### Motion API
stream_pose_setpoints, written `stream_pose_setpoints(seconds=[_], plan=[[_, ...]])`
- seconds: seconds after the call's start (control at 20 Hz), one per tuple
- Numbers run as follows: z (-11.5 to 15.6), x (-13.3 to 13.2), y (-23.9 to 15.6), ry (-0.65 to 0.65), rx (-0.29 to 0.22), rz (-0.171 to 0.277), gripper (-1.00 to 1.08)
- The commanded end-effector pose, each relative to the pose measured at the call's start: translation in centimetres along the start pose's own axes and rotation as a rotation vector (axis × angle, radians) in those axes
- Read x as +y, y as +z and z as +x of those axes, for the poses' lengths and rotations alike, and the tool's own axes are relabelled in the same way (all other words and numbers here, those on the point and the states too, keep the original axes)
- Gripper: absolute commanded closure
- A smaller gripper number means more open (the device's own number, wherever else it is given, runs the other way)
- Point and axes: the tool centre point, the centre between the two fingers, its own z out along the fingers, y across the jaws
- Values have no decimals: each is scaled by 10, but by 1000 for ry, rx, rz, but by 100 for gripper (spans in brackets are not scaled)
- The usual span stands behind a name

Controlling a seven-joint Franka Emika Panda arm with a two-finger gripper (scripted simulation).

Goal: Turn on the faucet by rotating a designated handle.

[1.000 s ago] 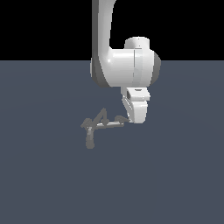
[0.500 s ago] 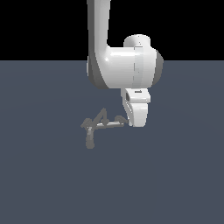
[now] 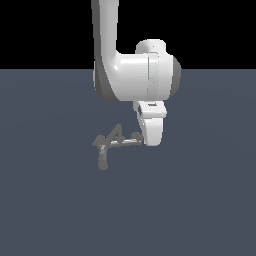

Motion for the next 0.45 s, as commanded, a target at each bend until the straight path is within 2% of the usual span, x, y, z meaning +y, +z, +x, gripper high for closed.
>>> stream_pose_setpoints(seconds=[0.0,0.35,0.4], plan=[[-14,-7,0,-14,-3,1,108],[-60,-29,-1,-60,-15,4,108],[-60,-29,-1,-60,-15,4,108]])
